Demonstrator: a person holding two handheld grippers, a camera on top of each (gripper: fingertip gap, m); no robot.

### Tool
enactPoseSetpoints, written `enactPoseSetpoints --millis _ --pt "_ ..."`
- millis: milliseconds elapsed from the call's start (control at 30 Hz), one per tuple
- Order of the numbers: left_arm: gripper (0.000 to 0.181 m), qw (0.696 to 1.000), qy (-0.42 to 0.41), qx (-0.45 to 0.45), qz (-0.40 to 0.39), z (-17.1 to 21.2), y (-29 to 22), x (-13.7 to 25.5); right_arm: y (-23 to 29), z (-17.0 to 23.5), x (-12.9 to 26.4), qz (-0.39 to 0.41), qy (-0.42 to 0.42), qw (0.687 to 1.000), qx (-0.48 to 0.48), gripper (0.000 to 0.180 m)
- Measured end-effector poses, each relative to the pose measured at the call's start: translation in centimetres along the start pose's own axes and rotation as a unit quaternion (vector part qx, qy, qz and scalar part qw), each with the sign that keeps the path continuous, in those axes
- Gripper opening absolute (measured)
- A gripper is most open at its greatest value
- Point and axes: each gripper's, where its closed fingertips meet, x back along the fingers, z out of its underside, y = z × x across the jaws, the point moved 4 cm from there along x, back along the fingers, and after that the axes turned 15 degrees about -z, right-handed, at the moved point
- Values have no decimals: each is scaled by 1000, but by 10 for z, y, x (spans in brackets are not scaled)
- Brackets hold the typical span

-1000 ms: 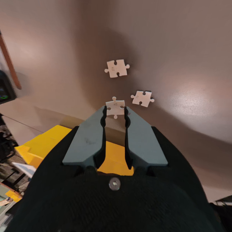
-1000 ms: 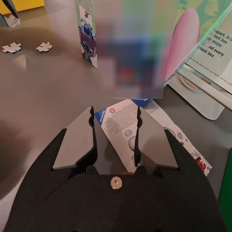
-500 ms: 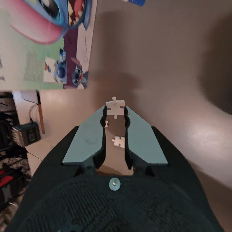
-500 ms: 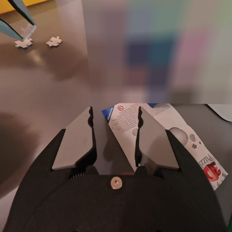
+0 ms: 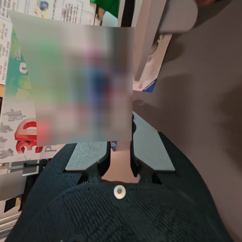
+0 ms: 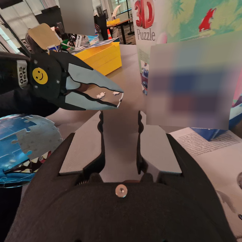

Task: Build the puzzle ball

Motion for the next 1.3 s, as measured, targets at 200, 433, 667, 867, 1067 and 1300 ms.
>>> enactPoseSetpoints --millis 200,433,667,867,1067,1300 --pt "26 999 -50 -8 -6 -17 -10 -2 0 9 -15 -29 10 999 -34 47" --pt "26 998 -54 -31 -3 -16 -18 -7 -3 13 -22 -61 1 995 -80 30" --pt "26 996 -61 -59 0 -18 -27 -5 -13 19 -28 -29 21 996 -87 6" --pt "26 996 -65 -52 -12 -17 -24 -2 -12 17 -30 -16 27 997 -70 0" --pt "26 997 -47 -51 -21 -12 -21 8 -7 14 -39 -26 15 996 -78 0" --pt "14 999 -24 -15 -27 -6 -15 26 7 14 -48 -22 30 998 -48 0"
